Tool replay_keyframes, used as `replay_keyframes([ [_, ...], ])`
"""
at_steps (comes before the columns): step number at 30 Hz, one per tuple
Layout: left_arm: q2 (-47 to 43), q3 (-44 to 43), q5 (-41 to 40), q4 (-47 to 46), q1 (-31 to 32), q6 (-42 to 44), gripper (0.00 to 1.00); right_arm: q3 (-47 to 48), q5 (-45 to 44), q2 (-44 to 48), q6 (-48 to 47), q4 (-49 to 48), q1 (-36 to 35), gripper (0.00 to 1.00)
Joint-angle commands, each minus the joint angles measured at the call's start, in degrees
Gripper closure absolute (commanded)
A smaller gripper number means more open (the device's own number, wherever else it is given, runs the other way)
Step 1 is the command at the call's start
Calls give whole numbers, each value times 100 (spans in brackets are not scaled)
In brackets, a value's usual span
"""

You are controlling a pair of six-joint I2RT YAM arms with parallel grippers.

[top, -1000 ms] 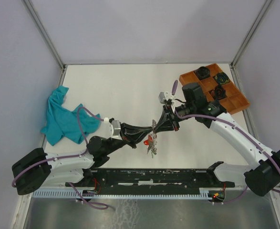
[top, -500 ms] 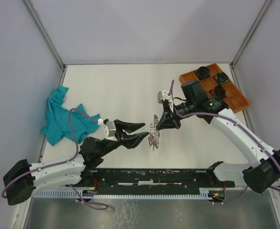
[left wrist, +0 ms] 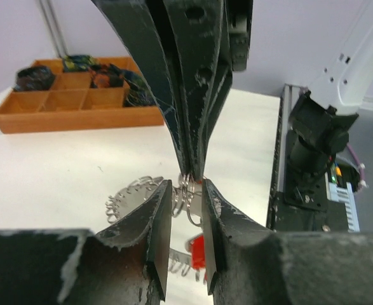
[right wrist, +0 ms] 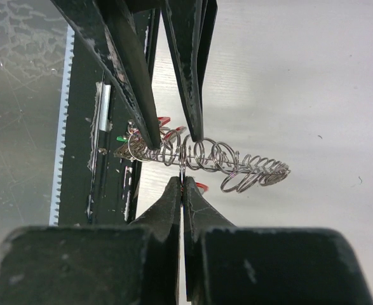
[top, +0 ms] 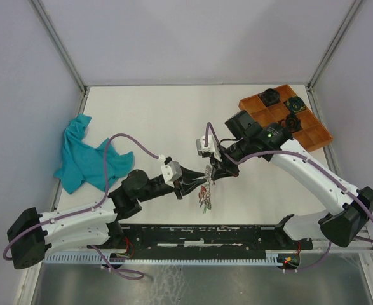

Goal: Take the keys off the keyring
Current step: Remove the key from the keyring.

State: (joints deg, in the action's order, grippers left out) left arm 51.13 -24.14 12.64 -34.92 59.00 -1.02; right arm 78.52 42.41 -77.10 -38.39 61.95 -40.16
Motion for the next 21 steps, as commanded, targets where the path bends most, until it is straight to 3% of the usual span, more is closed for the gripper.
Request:
replay_keyframes([
  [1,245,-277,448,36,6,187,69,350,-169,-26,-272,203,-90,99],
  [12,562,-379,537,-100,7,110,67,407,-220,-99,-352,323,-261,99],
  [21,835,-462,649,-222,11,67,72,425,-234,-136,-401,370,-342,99],
])
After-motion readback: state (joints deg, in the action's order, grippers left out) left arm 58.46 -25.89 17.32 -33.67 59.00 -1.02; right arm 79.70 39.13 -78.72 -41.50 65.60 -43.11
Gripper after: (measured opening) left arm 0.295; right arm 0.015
